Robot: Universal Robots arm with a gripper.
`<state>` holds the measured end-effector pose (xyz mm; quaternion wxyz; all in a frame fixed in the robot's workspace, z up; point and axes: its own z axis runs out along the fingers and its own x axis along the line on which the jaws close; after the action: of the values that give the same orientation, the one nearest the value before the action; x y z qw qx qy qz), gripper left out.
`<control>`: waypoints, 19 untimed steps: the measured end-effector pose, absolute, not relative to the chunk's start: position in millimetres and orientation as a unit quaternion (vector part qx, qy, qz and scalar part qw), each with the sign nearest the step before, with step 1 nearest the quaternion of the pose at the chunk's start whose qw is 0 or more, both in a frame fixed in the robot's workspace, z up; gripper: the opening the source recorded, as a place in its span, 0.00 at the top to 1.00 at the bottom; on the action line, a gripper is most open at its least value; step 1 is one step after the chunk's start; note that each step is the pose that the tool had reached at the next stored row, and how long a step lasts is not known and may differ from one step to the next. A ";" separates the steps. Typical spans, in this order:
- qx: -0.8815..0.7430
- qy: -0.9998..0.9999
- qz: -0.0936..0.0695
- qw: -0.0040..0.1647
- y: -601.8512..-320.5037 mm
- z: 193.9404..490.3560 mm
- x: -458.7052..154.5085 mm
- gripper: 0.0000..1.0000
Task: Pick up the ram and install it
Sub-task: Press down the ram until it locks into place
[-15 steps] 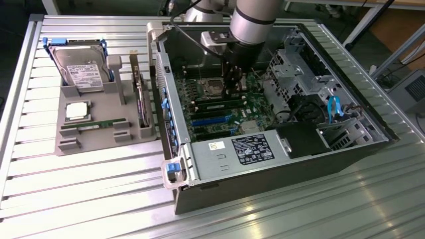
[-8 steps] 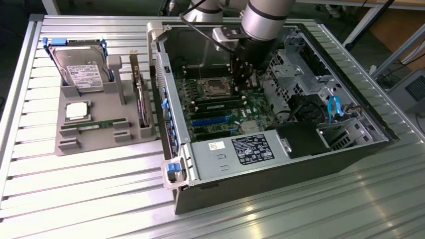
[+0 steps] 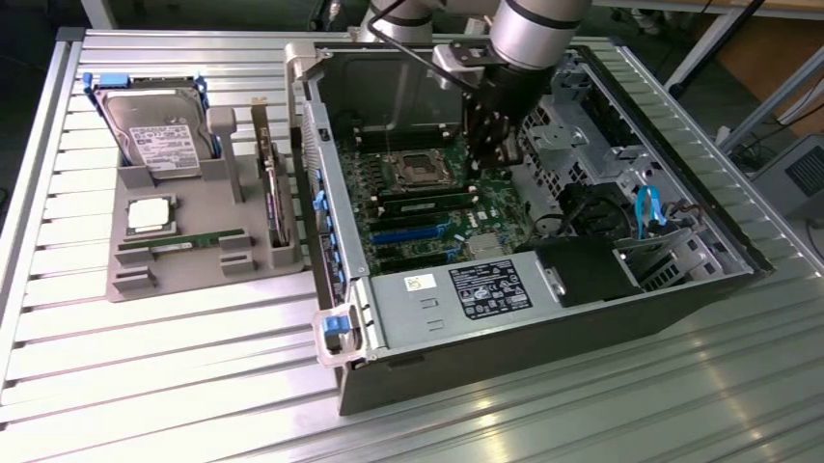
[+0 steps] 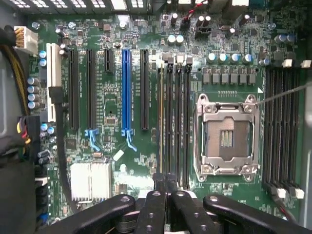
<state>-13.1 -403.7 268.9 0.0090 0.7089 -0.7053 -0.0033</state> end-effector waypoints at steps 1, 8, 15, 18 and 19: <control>0.709 -0.705 -0.003 0.009 -403.7 271.8 -11.1 0.90; 0.709 -0.705 -0.004 0.009 -403.6 299.1 2.2 0.90; 0.709 -0.705 -0.004 0.009 -403.4 316.7 6.8 0.90; 0.709 -0.705 -0.004 0.009 -403.4 316.8 6.8 0.90; 0.709 -0.705 -0.004 0.009 -403.4 316.8 6.8 0.90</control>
<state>6.8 -403.4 316.8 0.0087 0.7089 -0.7053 -0.0036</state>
